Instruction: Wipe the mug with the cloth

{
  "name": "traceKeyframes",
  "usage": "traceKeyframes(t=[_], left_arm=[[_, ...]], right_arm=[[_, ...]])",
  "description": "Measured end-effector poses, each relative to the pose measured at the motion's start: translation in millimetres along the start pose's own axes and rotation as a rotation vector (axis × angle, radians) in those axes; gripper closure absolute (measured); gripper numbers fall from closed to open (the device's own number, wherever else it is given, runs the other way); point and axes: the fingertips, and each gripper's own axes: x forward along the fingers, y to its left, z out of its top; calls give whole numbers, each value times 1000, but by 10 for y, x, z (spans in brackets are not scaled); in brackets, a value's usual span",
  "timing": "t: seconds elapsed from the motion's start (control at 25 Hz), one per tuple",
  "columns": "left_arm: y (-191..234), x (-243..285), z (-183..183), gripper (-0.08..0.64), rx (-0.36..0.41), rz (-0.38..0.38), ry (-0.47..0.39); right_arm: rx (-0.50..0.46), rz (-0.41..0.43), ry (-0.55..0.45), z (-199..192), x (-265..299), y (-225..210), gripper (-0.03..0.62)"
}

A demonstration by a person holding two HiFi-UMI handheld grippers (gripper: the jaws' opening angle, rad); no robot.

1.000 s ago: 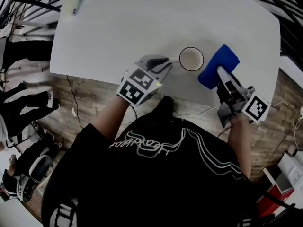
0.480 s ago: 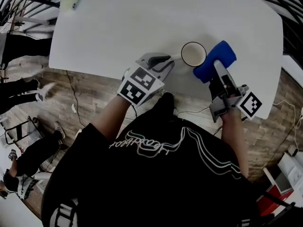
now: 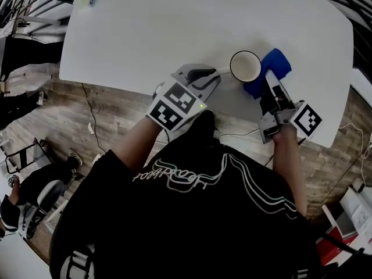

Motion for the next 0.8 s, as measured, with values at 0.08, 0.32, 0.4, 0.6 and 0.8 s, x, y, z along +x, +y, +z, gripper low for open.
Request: traceKeyframes(t=[0.08, 0.32, 0.4, 0.6, 0.8], left_arm=[[31, 3, -7, 506, 2, -4, 2], [12, -25, -66, 503, -2, -9, -5], [4, -24, -71, 503, -3, -1, -7], [-17, 44, -56, 502, -10, 9, -1], [-80, 46, -67, 499, -19, 8, -6]], right_arm=[[-52, -33, 31, -16, 86, -21, 533], [-94, -69, 52, -39, 87, -22, 533], [-62, -73, 27, -31, -9, -34, 534], [134, 69, -61, -30, -257, 71, 534], [253, 170, -118, -160, -411, 235, 533]])
